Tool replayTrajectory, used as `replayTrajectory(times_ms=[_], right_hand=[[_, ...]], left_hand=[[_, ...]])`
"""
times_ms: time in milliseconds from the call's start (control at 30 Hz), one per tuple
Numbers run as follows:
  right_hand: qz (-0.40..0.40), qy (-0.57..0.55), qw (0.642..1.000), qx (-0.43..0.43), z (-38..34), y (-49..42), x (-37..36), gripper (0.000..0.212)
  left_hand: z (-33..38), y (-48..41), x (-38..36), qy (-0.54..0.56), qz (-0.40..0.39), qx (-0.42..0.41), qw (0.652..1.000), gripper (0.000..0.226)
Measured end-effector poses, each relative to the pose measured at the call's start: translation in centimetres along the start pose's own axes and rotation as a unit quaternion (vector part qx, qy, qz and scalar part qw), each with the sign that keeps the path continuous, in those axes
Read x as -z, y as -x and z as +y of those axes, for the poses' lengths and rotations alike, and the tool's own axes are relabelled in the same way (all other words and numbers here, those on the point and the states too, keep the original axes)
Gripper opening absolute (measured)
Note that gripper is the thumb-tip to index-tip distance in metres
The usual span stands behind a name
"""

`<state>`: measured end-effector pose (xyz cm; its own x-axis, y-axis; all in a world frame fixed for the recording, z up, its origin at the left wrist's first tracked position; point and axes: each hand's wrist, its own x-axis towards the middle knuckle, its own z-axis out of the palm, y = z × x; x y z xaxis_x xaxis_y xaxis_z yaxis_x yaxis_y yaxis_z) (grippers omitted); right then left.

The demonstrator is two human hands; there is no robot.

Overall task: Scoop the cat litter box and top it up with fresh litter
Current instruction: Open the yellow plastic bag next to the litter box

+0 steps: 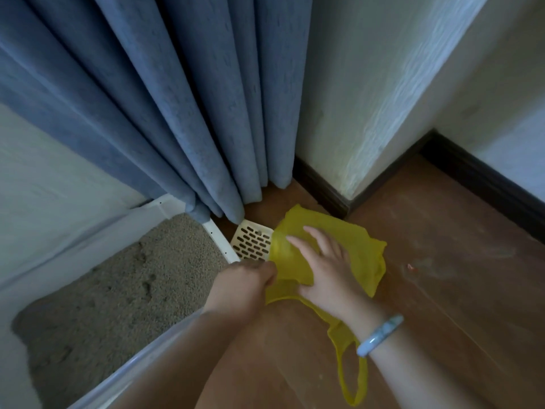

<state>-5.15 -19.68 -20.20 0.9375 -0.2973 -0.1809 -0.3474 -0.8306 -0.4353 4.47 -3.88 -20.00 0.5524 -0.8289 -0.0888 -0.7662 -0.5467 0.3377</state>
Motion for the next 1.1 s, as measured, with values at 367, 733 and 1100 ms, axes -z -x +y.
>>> replayTrajectory(times_ms=[367, 733, 1100], right_hand=[[-0.159, -0.129, 0.976, -0.075, 1.6, 0.7, -3.3, 0.041], [-0.277, -0.404, 0.868, -0.078, 1.3, 4.0, -8.9, 0.040], [-0.124, 0.026, 0.983, -0.130, 2.8, 2.9, -7.7, 0.082]], left_hand=[[-0.4, 2.2, -2.3, 0.144, -0.007, 0.020, 0.989, 0.055], [-1.9, 7.2, -8.0, 0.166, -0.149, 0.076, 0.972, 0.089], [0.1, 6.2, -7.7, -0.094, -0.144, 0.103, 0.980, 0.067]])
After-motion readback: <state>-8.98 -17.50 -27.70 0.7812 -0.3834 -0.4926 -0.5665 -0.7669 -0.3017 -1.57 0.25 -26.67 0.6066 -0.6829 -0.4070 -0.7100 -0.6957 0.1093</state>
